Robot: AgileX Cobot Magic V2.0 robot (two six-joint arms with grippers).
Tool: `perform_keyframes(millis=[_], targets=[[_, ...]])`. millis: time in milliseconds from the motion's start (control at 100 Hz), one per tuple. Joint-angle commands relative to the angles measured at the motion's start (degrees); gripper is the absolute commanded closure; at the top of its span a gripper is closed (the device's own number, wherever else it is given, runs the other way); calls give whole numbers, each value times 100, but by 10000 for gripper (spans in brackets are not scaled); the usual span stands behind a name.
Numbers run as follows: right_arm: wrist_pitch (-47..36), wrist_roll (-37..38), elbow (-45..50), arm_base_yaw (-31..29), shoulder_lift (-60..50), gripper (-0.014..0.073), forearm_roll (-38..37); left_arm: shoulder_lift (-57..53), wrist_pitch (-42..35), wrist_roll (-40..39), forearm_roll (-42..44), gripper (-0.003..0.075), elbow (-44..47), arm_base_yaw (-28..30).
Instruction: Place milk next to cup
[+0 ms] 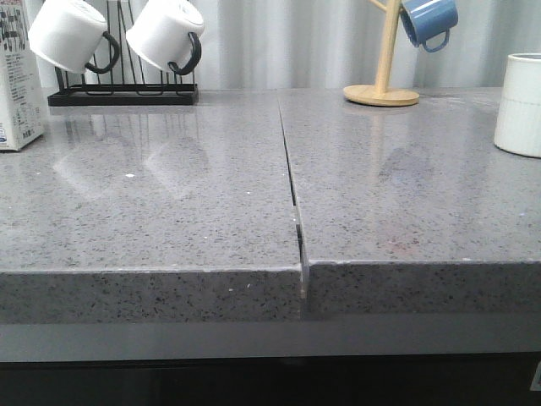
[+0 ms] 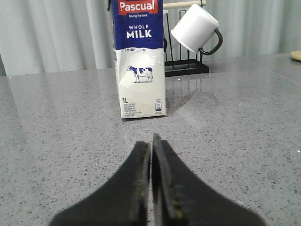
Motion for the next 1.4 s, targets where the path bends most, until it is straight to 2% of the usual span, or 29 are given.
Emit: perform_keyframes(millis=[0, 820, 1090, 1390], targets=[[-503, -13, -111, 6, -115, 662, -30, -186, -465, -44, -44, 735, 243, 3], [-383, -13, -171, 5, -110, 662, -30, -186, -465, -44, -44, 735, 243, 3], [643, -13, -966, 5, 454, 662, -30, -186, -465, -44, -44, 735, 243, 3], [978, -13, -2095, 5, 1759, 662, -30, -186, -465, -44, -44, 735, 243, 3]])
